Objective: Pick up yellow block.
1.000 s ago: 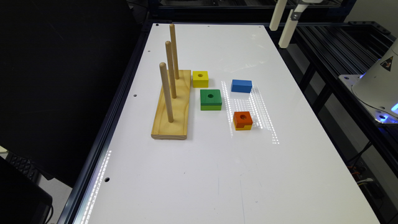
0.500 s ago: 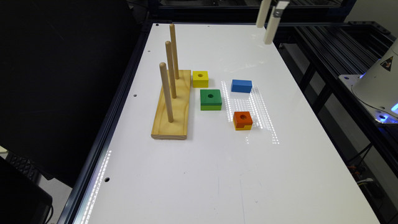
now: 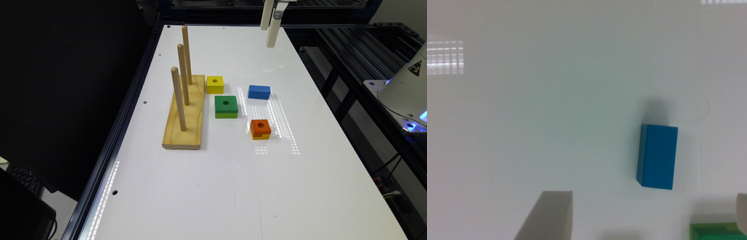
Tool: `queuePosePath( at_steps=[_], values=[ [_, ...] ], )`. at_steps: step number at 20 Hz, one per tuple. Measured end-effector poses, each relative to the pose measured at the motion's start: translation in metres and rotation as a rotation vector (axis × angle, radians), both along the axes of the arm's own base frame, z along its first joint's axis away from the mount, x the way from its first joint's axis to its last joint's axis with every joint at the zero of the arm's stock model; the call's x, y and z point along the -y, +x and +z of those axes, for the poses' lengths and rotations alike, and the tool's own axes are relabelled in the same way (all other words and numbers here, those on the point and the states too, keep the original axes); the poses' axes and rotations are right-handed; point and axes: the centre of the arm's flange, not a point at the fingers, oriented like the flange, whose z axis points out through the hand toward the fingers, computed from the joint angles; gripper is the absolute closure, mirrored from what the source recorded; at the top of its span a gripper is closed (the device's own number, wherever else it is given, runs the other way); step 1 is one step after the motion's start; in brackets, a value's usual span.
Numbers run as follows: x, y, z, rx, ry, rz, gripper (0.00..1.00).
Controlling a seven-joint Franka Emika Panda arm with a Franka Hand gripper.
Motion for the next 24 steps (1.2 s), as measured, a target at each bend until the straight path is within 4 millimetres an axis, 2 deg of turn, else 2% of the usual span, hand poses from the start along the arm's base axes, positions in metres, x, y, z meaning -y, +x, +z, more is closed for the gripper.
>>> queuePosePath(
  at_steps=[3, 14, 24],
  values=[
    [0.008, 0.004, 0.000, 0.000, 0.000, 0.001, 0.00],
    [0.008, 0.037, -0.004, -0.002, 0.000, 0.012, 0.00],
    [-0.003, 0.065, -0.002, 0.012, 0.002, 0.022, 0.00]
  ],
)
